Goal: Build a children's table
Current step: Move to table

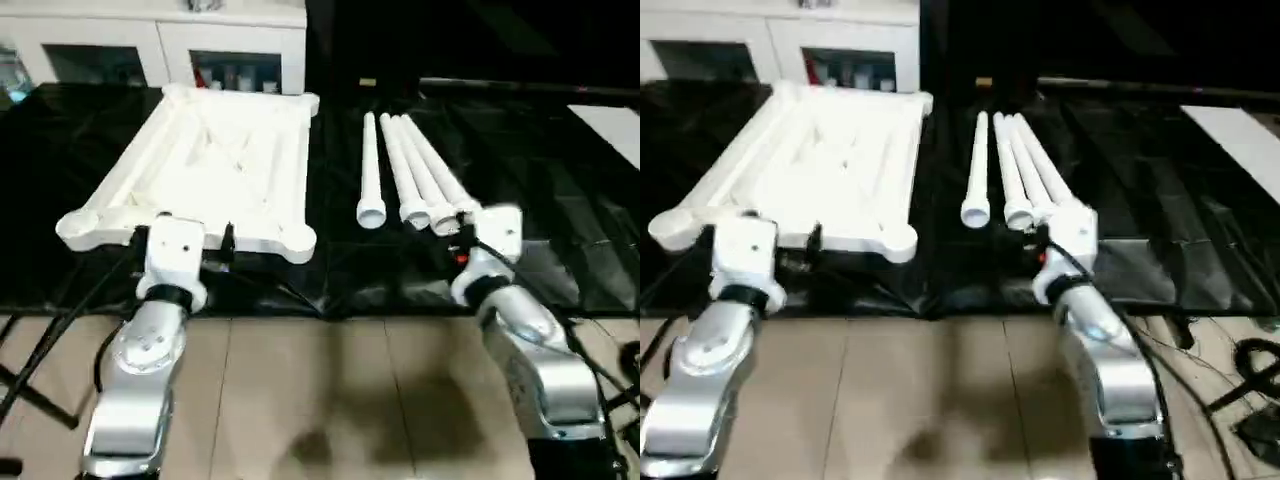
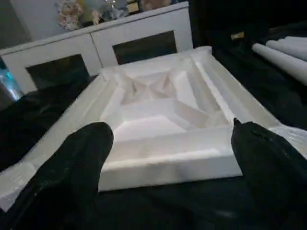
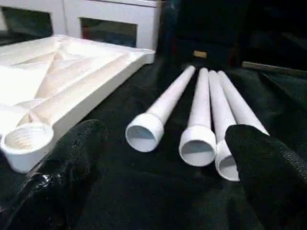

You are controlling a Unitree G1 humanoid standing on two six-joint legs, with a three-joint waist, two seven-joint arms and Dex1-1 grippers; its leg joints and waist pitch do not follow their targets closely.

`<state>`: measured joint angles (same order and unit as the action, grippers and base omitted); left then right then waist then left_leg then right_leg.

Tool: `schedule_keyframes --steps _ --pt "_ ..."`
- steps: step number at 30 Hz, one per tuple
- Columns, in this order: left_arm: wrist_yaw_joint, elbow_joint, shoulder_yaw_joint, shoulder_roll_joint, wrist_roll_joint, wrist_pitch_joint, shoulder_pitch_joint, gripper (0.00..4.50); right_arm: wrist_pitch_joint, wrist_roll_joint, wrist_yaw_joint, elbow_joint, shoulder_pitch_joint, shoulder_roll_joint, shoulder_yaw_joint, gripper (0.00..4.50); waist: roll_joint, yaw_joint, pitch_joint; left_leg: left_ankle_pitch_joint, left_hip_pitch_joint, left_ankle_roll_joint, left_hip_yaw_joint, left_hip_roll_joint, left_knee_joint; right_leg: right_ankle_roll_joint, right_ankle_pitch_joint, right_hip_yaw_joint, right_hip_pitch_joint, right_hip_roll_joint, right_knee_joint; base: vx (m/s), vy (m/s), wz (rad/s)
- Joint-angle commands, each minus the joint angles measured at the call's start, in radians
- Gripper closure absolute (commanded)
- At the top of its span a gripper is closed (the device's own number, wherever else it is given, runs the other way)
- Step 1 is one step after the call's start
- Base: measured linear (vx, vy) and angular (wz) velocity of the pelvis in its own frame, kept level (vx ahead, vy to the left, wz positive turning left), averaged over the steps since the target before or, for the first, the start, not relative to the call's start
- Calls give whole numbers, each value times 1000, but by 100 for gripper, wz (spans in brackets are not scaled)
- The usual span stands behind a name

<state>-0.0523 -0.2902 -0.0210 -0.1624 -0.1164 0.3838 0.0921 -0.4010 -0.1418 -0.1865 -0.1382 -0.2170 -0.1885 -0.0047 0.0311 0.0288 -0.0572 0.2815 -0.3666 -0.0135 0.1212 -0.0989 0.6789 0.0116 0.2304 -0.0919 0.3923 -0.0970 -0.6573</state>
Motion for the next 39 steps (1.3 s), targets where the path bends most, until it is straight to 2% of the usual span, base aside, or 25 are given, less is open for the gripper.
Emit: schedule_keyframes --steps 1,4,7,10,11,13,16,17,18,19,20,21,22,23,24,26,28,29,30,32,35,36,37,38,39 --pt "-6 -20 -12 -5 10 2 -5 0 1 12 -9 -12 -7 0 10 4 18 9 25 196 -8 -8 -61 -73 -40 4 877 56 -66 -198 193 -75 -75 29" --pt "-11 -27 -19 -5 22 9 -10 0 -14 -13 -13 -6 -3 15 3 4 -35 -49 17 701 105 109 -72 -141 -142 -57 632 -49 -49 -30 160 -22 -27 13" --pt "-10 -29 -20 -5 20 9 -11 0 -18 -19 -17 -7 -2 17 0 4 -35 -62 6 886 107 102 -94 -198 -251 -79 220 -14 -66 -7 17 0 0 0" --pt "-8 -26 -22 -8 18 8 -10 0 -18 -6 -34 -4 -5 6 30 4 12 -49 16 564 79 50 -1 -78 -125 -97 682 68 -104 -91 175 83 -69 1" --pt "-10 -25 -21 -9 17 8 -10 0 -19 -9 -37 -4 -5 7 32 4 40 -4 35 139 10 -38 1 -58 15 -77 1006 156 -165 -174 235 127 -53 -7" --pt "-11 -24 -22 -11 16 8 -9 0 -20 -4 -39 -2 -4 7 38 4 29 11 39 26 -37 -38 -23 -61 10 -165 794 144 -195 -145 202 126 -42 -4" --pt "-10 -24 -27 -11 20 10 -6 0 -16 29 -54 5 -6 -10 70 4 -25 0 42 -68 8 -46 -23 -101 -127 -214 436 32 -153 -8 151 162 12 8" --pt "-11 -25 -31 -11 22 12 -5 0 -4 42 -71 1 -3 -21 94 4 -63 -48 57 83 171 -138 -132 -197 -172 -147 239 3 -17 41 -4 262 45 2" --pt "-12 -26 -31 -11 23 12 -6 0 -1 42 -75 -2 -1 -22 99 4 -42 -64 84 40 219 -218 -169 -230 -166 -101 189 10 15 27 -37 262 45 2" --pt "-14 -28 -32 -10 24 13 -8 0 5 43 -84 -12 6 -24 113 4 -41 -45 72 -7 174 -405 -234 -188 -170 -44 184 0 6 38 -74 246 -15 21" --pt "-15 -31 -34 -10 25 15 -9 0 8 47 -85 -19 12 -24 121 4 -34 -75 84 -193 207 -608 -264 -144 -140 6 174 26 67 26 -73 177 -57 27" --pt "-16 -34 -35 -10 26 17 -10 0 7 43 -90 -23 18 -24 125 4 -27 -73 74 -292 170 -598 -268 -72 -132 30 127 60 52 19 -34 177 -57 27" --pt "-15 -36 -35 -11 28 19 -11 0 6 42 -93 -25 20 -24 127 4 32 -44 68 -199 22 -371 -177 67 -73 69 -2 139 -111 -29 85 143 -76 46" --pt "-14 -37 -35 -12 28 20 -13 0 1 27 -92 -25 24 -13 119 4 12 -14 46 -69 53 -269 -108 64 -43 -22 141 183 -98 -60 156 181 -16 57" --pt "-13 -37 -34 -13 28 20 -14 0 -7 12 -90 -23 25 -3 108 4 46 -1 63 32 -54 -192 -77 48 70 -219 38 286 -244 -127 152 181 -16 57" --pt "-14 -40 -32 -14 27 21 -17 0 -21 7 -87 -17 19 2 100 4 46 12 54 -5 -70 -45 -70 2 79 -360 -182 266 -242 -97 140 207 32 34" --pt "-17 -43 -32 -14 27 23 -18 0 -21 11 -87 -13 14 0 101 4 -25 31 65 -168 -32 -28 -69 -55 -80 -298 -191 166 -238 17 119 167 22 24" --pt "-24 -45 -30 -16 26 24 -17 0 -28 -1 -86 -11 9 5 94 4 -64 18 74 -231 38 -51 -85 -84 -120 -213 -127 102 -189 59 81 159 36 3" --pt "-30 -43 -28 -19 27 23 -13 0 -39 -20 -89 -17 8 13 83 4 -90 -41 92 -225 186 -240 -215 -192 -136 -71 174 41 5 81 -83 159 36 3" --pt "-38 -39 -26 -21 30 22 -9 0 -45 -18 -83 -23 7 12 80 4 -71 -10 89 -527 157 -304 -169 -168 -101 105 105 34 61 46 -129 199 26 5" --pt "-52 -22 -11 -29 33 13 -3 0 -38 7 -69 -25 15 5 77 4 -27 -17 72 -407 112 -320 -90 -127 -145 60 -70 41 70 31 -76 161 5 1" --pt "-58 -20 -6 -32 37 12 -2 0 -31 21 -64 -26 18 1 79 4 10 -17 67 -191 112 -305 -46 -64 -136 -23 -143 72 39 6 40 152 -30 -3" --pt "-64 -19 -2 -34 41 11 -2 0 -27 27 -62 -30 21 0 80 4 57 11 68 79 50 -217 4 30 -58 -54 164 183 -71 -67 144 122 -104 4" --pt "-64 -19 -2 -34 41 11 -2 0 -27 27 -62 -30 21 0 80 4 57 11 68 79 50 -217 4 30 -58 -54 164 183 -71 -67 144 130 -106 15" --pt "-77 -21 6 -39 47 10 -5 0 -32 24 -67 -41 25 0 78 4 39 36 76 70 14 -74 -33 17 39 -270 409 255 -143 -141 167 130 -106 15"
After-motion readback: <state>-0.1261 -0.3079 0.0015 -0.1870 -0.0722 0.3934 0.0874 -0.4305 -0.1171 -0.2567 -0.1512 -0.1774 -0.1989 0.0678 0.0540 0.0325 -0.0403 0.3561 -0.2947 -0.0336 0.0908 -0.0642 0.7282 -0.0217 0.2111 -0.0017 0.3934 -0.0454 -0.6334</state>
